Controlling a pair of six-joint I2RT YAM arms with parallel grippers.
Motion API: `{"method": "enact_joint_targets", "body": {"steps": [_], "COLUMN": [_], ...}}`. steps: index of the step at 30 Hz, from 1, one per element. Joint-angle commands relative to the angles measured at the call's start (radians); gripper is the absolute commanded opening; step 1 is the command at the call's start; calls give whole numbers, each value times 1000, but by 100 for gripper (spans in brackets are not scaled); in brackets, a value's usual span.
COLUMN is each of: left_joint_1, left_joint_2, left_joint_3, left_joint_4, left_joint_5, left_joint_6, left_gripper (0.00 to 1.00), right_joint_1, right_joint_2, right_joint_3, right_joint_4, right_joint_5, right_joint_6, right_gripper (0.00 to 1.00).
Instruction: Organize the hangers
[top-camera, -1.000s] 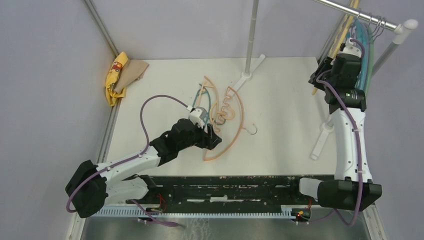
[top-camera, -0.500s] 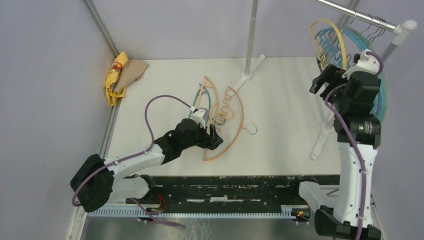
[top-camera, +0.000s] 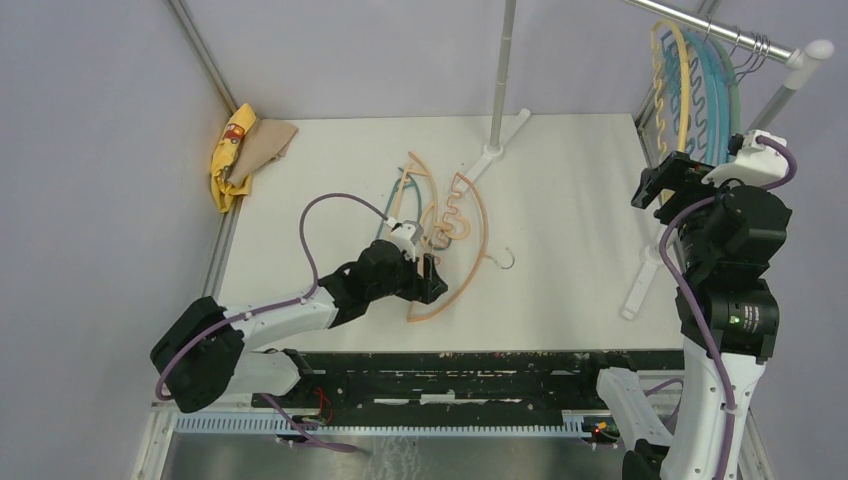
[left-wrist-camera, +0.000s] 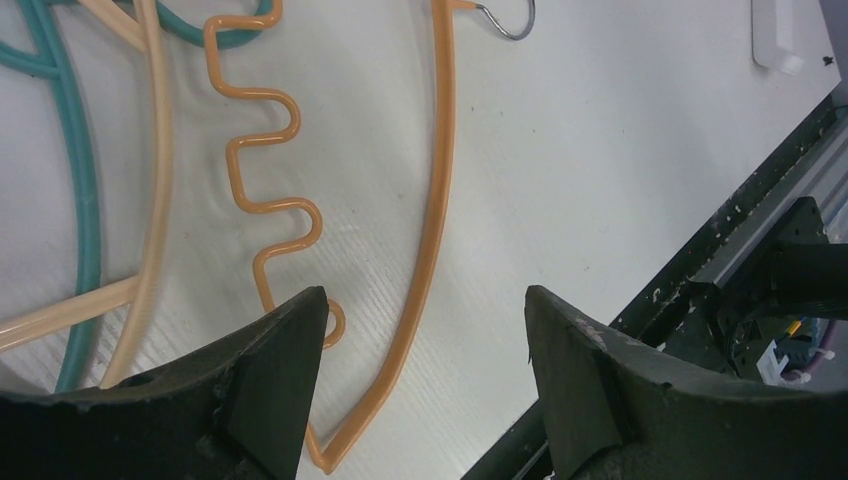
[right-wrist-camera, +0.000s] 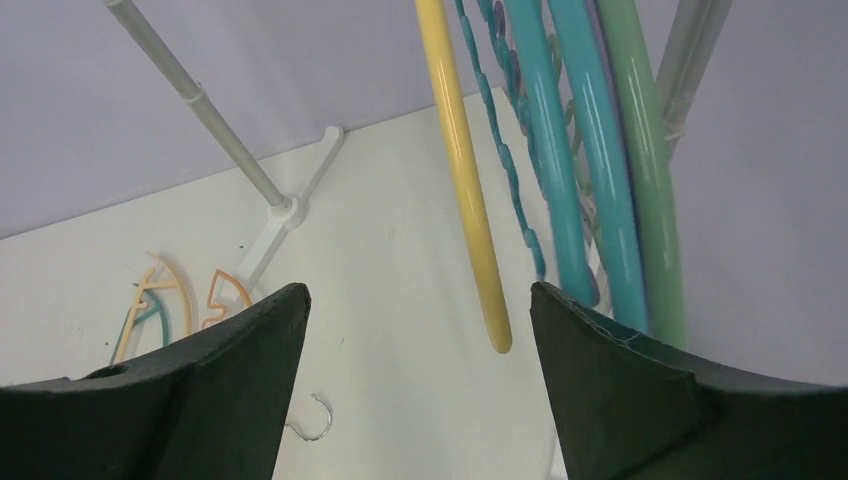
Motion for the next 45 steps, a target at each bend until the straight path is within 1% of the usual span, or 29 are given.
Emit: {"method": "enact_joint_targets", "body": {"steps": [1, 4, 7, 10, 13, 15, 18, 22, 24, 28, 31, 34, 36, 38, 39, 41, 42, 43, 45], "left_joint_1": [-42, -112, -138, -164, -191, -197, -197, -196, -195, -196, -192, -190, -188, -182, -181, -178, -175, -176, -174], "left_joint_2": [22, 60, 127, 186, 249, 309, 389, 517, 586, 666, 715, 745, 758, 772, 778, 790, 794, 793, 782], "left_joint_3": [10, 40, 77, 121, 161, 199, 268, 408, 478, 583, 632, 636, 627, 622, 619, 615, 613, 610, 602], "left_joint_4": [40, 6, -5, -2, 9, 2, -6, -17, -32, -42, -60, -56, -45, -42, -41, -37, -37, -39, -43], "left_joint_5": [-4, -63, -83, -103, -140, -186, -258, -299, -319, -343, -343, -350, -357, -361, -364, -366, -369, -374, -377], "left_joint_6": [45, 81, 85, 86, 90, 96, 119, 162, 175, 200, 209, 210, 212, 214, 216, 221, 223, 224, 231], "left_gripper": [78, 78, 77, 74, 74, 74, 75, 75, 76, 77, 77, 76, 71, 63, 55, 29, 13, 4, 3], "right_joint_1": [-3, -3, -3, -3, -2, 5, 19, 35, 40, 54, 62, 68, 70, 72, 72, 72, 72, 72, 72], "right_joint_2": [-21, -25, -21, -19, -21, -26, -30, -30, -32, -35, -41, -47, -53, -58, -62, -67, -68, -69, -70], "right_joint_3": [28, 83, 133, 146, 132, 116, 95, 87, 89, 107, 108, 104, 101, 94, 91, 86, 84, 82, 78], "right_joint_4": [36, 6, -20, -31, -41, -41, -23, -9, -9, -30, -33, -37, -40, -39, -38, -34, -35, -36, -30], "right_joint_5": [-53, -121, -198, -277, -302, -313, -371, -447, -462, -467, -483, -500, -513, -527, -534, -551, -558, -565, -583], "right_joint_6": [-11, 1, 11, 18, 8, 4, 29, 50, 50, 35, 42, 48, 52, 55, 58, 61, 61, 61, 62], "right_gripper": [89, 87, 85, 83, 83, 83, 82, 79, 79, 78, 78, 77, 76, 75, 75, 74, 73, 73, 72]}}
